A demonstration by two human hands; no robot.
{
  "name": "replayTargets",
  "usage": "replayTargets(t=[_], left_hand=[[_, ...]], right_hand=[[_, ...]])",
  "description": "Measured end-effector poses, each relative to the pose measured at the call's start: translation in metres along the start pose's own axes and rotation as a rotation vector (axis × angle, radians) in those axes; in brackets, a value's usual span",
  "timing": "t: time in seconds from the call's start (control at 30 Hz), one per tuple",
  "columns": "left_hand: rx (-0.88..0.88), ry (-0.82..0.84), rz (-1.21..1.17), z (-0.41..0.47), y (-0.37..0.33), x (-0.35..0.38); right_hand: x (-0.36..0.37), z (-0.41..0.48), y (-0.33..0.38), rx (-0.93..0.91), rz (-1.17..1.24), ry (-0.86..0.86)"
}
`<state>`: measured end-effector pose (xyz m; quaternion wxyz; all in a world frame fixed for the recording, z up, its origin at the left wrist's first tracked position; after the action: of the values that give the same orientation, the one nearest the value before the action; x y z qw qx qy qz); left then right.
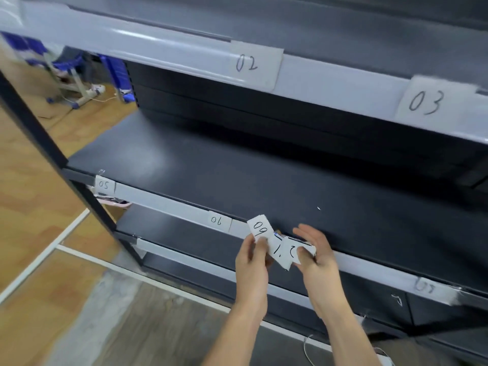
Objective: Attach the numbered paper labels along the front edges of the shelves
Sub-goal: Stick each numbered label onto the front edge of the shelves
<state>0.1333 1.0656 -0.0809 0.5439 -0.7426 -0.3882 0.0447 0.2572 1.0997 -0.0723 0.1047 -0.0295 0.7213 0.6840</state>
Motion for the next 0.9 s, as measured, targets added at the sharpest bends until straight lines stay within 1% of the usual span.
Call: replayTargets(t=[0.1, 0.17, 0.27, 0.37, 0.47, 0.53, 0.6, 0.67, 0.8, 0.9], left_hand=[[-0.009, -0.036, 0.072, -0.038, 0.021, -0.015], [-0.013, -0.056, 0.078, -0.060, 0.038, -0.033], [-0.025, -0.144, 0.048, -0.086, 0.061, -0.063], [-0.018, -0.285, 0.073, -0.115, 0.080, -0.094], [-0.028, -0.346, 0.168, -0.137, 0.098, -0.116], [-0.057, -0.333, 0.146, -0.143, 0.107, -0.118], [-0.088, -0.284, 0.102, -0.147, 0.111, -0.109], [-0.077, -0.220, 0.092, -0.149, 0.108, -0.097], [-0.050, -0.110, 0.092, -0.147, 0.096, -0.072], [-0.063, -0.054, 0.064, -0.146, 0.091, -0.059]], right_hand=[[-0.016, -0.031, -0.002, -0.031, 0.002, 0.020], [-0.021, -0.053, -0.015, -0.030, -0.007, 0.054], [-0.023, -0.092, -0.048, 0.083, 0.036, 0.109], [-0.032, -0.132, -0.080, 0.214, 0.094, 0.043], [-0.043, -0.161, -0.097, 0.315, 0.170, 0.008], [-0.052, -0.169, -0.100, 0.338, 0.217, -0.024], [-0.065, -0.172, -0.096, 0.334, 0.252, -0.068], [-0.077, -0.173, -0.091, 0.318, 0.279, -0.107], [-0.096, -0.173, -0.077, 0.233, 0.341, -0.149], [-0.097, -0.174, -0.072, 0.199, 0.385, -0.169]])
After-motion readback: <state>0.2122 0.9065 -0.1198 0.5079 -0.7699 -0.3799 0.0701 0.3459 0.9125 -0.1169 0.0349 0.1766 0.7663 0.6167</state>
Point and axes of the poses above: each hand's wrist, its own z-axis towards the middle knuckle, its own x-axis out of the palm, y = z × x, the point moved 4 cm from there along z, towards the middle knuckle, and after that the axes turned 8 degrees about -y, right-handed, at the moved point
